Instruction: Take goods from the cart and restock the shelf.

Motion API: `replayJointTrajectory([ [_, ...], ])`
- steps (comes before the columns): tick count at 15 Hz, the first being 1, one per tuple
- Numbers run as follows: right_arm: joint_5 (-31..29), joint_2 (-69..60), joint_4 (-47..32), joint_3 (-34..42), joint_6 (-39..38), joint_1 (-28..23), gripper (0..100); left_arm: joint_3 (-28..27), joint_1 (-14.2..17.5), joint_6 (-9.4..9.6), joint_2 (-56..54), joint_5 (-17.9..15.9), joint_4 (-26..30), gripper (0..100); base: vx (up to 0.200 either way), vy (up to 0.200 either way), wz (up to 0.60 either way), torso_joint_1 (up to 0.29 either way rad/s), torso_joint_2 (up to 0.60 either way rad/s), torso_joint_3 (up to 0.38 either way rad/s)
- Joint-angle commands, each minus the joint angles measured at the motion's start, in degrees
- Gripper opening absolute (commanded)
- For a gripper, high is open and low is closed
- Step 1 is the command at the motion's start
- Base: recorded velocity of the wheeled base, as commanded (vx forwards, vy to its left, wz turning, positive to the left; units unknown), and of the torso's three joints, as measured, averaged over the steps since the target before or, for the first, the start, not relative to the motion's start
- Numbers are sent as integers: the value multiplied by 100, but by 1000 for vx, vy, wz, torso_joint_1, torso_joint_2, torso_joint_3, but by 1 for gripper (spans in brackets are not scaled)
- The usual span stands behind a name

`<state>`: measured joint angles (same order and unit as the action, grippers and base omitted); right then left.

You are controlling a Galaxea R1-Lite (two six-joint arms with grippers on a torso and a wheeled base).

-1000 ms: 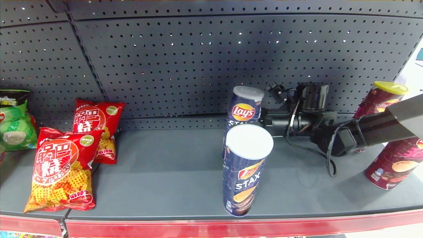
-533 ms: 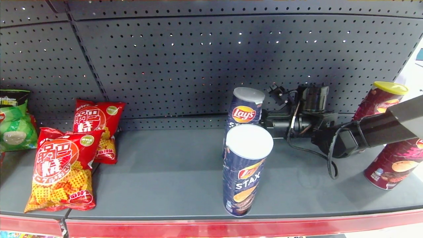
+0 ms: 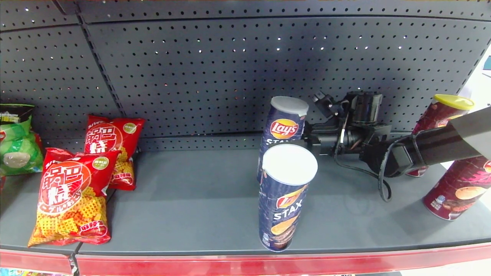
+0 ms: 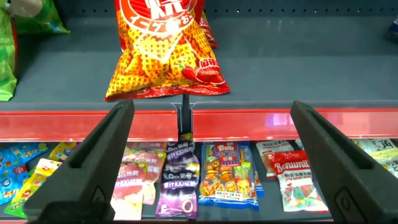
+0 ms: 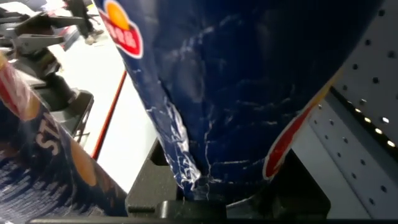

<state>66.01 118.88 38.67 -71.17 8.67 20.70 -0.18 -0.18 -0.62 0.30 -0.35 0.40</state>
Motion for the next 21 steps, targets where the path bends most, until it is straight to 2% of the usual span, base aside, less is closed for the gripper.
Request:
replayJointTrajectory([
  [1,87,-5,9,-2,3,4,0,1,1,1,13,0,-5,100,0,0,0,0,0,0],
  [11,122,100,9,50,12,13,0,1,1,1,13,0,4,100,0,0,0,0,0,0],
  [12,122,100,9,59,12,4,100,1,1,-8,13,0,4,100,0,0,0,0,0,0],
  [21,122,-49,18,261,12,-48,100,1,1,-8,13,0,-5,100,0,0,0,0,0,0],
])
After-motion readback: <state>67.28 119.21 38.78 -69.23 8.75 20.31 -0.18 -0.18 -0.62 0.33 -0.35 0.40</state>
